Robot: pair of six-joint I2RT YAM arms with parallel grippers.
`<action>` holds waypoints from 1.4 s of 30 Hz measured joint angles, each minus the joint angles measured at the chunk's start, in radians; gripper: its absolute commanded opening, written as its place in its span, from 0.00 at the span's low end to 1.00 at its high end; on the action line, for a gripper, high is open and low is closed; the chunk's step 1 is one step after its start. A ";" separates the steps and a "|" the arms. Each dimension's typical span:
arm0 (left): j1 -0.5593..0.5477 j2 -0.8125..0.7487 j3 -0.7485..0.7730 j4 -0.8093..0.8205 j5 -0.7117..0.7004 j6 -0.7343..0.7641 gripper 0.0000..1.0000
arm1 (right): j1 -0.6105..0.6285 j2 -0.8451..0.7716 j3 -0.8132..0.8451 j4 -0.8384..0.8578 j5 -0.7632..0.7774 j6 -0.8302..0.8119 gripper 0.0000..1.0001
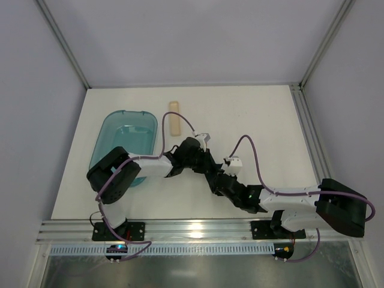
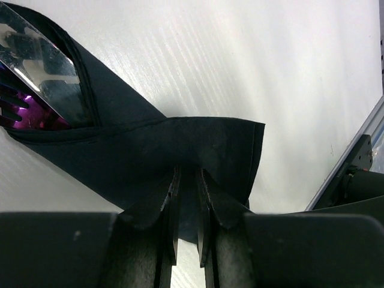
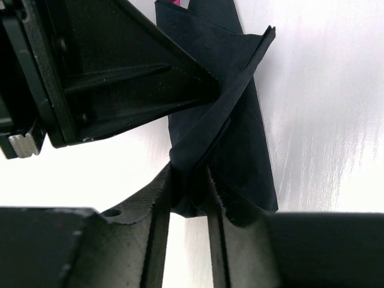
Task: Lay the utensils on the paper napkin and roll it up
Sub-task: Roll the napkin at the center of the board.
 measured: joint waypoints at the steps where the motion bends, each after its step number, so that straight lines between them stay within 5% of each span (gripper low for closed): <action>1: 0.000 0.003 0.002 0.000 0.000 0.000 0.19 | 0.000 -0.001 0.000 -0.001 -0.001 -0.002 0.33; 15: -0.001 0.043 0.034 -0.002 0.000 0.001 0.19 | 0.000 -0.053 0.049 -0.165 0.013 -0.035 0.45; 23: -0.001 0.044 0.045 -0.015 0.000 0.004 0.19 | 0.000 -0.051 0.110 -0.197 0.016 -0.110 0.23; 42: -0.001 0.072 0.060 -0.017 0.000 0.004 0.19 | 0.010 0.182 0.296 -0.210 -0.087 -0.290 0.19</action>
